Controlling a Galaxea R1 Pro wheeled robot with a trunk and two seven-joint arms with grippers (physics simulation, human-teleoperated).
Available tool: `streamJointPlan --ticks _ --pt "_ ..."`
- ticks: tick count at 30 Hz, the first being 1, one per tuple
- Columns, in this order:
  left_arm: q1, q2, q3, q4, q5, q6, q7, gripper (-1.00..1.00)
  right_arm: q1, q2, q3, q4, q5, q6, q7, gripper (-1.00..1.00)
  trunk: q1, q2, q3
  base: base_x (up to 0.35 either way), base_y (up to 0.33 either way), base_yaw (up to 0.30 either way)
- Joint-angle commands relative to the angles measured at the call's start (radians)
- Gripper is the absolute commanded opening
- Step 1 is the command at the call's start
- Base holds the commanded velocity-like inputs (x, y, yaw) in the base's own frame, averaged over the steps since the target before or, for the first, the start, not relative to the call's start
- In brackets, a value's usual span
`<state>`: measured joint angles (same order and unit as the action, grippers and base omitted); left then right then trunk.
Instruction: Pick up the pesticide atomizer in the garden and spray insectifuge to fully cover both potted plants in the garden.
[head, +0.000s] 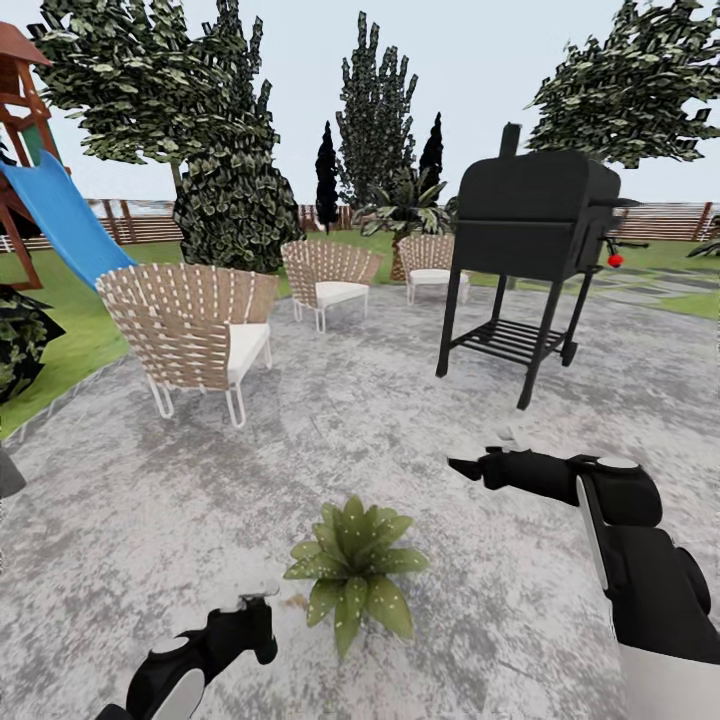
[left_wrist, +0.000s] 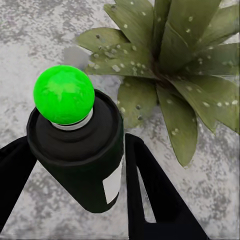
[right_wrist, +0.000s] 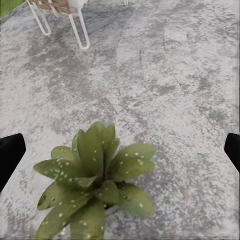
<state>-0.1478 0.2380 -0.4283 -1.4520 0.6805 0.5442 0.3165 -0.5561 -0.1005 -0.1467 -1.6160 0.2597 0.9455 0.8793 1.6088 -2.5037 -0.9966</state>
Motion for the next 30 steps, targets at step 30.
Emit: streamJointPlan --ticks 30 --pt "-0.090 -0.061 0.001 0.049 -0.069 0.106 -0.564 -1.00 -0.018 -0.001 0.296 0.171 0.031 0.102 0.342 1.00 -0.001 0.000 -0.001 -0.174 -0.100 0.000"
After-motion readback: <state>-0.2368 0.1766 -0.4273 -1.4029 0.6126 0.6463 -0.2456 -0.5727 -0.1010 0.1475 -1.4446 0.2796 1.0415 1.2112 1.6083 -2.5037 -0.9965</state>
